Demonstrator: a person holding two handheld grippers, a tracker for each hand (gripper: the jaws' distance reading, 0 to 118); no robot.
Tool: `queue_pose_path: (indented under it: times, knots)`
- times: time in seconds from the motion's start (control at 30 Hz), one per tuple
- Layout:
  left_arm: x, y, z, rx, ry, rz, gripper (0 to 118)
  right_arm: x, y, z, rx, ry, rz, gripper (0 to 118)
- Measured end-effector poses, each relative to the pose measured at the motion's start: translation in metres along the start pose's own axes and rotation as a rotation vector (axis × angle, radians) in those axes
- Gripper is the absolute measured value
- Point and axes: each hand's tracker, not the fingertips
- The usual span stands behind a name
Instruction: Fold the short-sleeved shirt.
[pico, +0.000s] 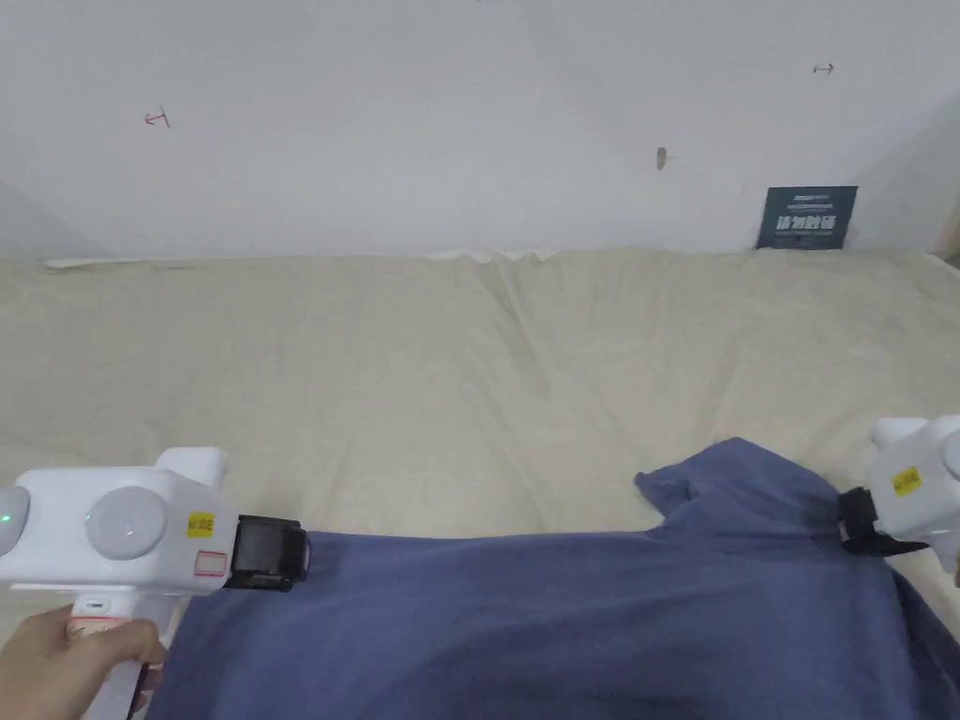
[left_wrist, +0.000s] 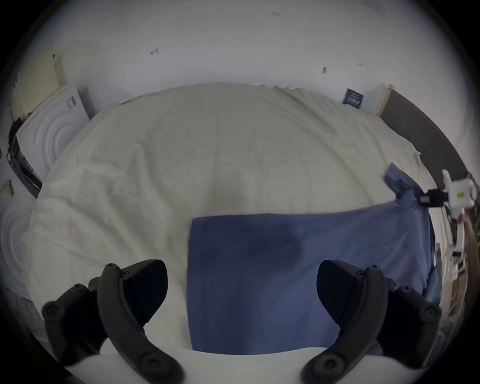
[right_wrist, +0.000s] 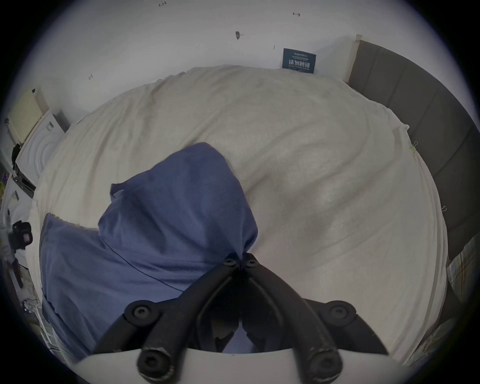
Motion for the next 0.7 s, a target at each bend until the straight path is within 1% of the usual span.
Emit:
queue_pose_path:
  times: [0.2,0.3,0.33,0.4,0.43,0.47,0.53,0.57,0.63,0.67,0.7]
  knots:
    - [-0.023,0.029,-0.025,-0.033,-0.029,0.145,115,0.003,0.000,0.001,0.003,0.013,0.001,0]
    - [-0.029,0.039,-0.044,-0.072,0.025,0.177,113,0.001,0.001,-0.001,0.004,0.006,0.013,0]
    - [-0.031,0.040,-0.050,-0.085,0.031,0.177,109,0.001,0.001,-0.001,0.003,0.004,0.020,0]
    - [-0.032,0.042,-0.061,-0.123,0.019,0.187,92,0.001,0.003,-0.005,-0.004,0.000,0.026,0]
    - [-0.029,0.041,-0.067,-0.143,0.016,0.169,88,0.001,0.003,-0.006,-0.005,-0.003,0.035,0]
    - [-0.025,0.041,-0.074,-0.162,0.019,0.142,88,0.001,0.003,-0.006,-0.006,-0.004,0.037,0]
    - [-0.017,0.040,-0.085,-0.173,0.075,0.077,88,0.001,0.003,-0.009,-0.007,-0.006,0.036,0]
    - [-0.013,0.041,-0.081,-0.153,0.084,0.080,85,0.002,0.002,-0.010,-0.007,-0.005,0.035,0]
    - [-0.010,0.042,-0.078,-0.120,0.077,0.049,67,0.003,0.002,-0.011,-0.009,-0.002,0.031,0]
    - [-0.013,0.041,-0.080,-0.117,0.083,0.054,50,0.003,0.002,-0.011,-0.011,-0.001,0.029,0]
    - [-0.011,0.042,-0.079,-0.113,0.100,0.060,50,0.003,0.002,-0.011,-0.011,-0.002,0.023,0]
